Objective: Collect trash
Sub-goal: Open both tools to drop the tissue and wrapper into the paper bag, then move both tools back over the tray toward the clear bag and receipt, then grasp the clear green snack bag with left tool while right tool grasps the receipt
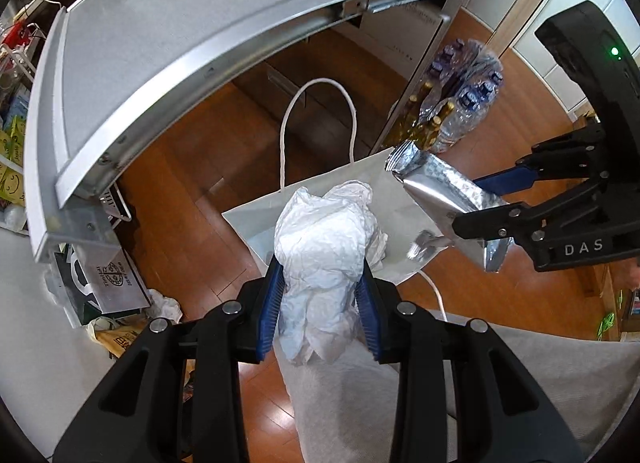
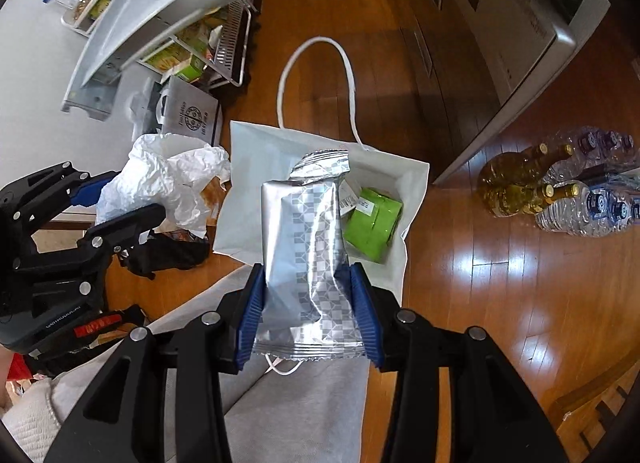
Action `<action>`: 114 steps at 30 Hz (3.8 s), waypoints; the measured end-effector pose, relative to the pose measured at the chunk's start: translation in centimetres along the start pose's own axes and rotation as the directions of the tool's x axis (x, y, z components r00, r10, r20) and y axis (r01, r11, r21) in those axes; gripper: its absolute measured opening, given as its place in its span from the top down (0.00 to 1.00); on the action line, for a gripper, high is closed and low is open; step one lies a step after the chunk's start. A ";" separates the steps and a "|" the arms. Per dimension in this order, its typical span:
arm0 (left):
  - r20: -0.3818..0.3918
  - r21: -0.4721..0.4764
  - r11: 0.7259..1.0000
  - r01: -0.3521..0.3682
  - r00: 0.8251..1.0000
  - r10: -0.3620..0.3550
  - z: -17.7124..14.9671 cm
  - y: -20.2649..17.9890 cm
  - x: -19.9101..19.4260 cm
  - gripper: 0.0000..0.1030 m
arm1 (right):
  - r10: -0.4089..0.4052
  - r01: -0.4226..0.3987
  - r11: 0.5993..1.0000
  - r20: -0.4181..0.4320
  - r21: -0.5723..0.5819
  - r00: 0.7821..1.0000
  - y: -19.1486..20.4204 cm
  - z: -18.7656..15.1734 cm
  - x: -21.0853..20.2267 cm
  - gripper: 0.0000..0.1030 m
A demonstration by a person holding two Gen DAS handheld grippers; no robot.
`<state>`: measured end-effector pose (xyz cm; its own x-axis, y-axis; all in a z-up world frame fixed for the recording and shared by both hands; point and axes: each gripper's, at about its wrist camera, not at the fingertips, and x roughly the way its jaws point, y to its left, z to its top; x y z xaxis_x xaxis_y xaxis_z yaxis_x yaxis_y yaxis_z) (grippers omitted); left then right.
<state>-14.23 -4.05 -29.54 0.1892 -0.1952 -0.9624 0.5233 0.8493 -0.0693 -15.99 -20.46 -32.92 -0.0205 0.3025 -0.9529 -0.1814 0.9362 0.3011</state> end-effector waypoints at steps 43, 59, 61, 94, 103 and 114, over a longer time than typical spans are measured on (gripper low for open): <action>0.509 -0.320 0.945 -0.062 0.830 0.227 6.6 7.3 -20.6 0.04 | -0.134 0.213 0.977 0.813 0.013 0.566 7.8 2.3 -30.6 0.04; 0.574 -0.357 0.931 -0.070 0.770 0.278 11.0 11.6 -22.3 0.04 | -0.067 0.142 0.990 0.781 -0.028 0.621 8.9 9.5 -29.8 0.04; 0.553 -0.357 0.931 -0.068 0.788 0.270 11.4 12.3 -21.3 0.04 | -0.080 0.135 0.991 0.755 -0.011 0.651 8.5 10.7 -28.8 0.04; 0.479 -0.352 0.933 -0.078 0.841 0.251 16.9 22.4 -14.0 0.04 | -0.360 0.092 0.828 0.398 0.554 0.844 2.5 31.2 -6.9 0.58; 0.471 -0.322 0.945 -0.056 0.856 0.211 18.6 22.7 -12.3 0.04 | -0.377 0.136 0.849 0.404 0.511 0.833 1.2 29.9 -7.7 0.61; 0.475 -0.303 0.952 -0.037 0.861 0.185 20.1 22.4 -11.7 0.04 | -0.462 0.209 0.832 0.433 0.514 0.774 3.4 31.8 -9.8 0.31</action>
<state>11.97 7.40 -14.56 0.6539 -0.2435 -0.7163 0.2391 0.9648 -0.1098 14.90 -14.50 -21.42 0.4940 -0.1212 -0.8610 0.3507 0.9339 0.0698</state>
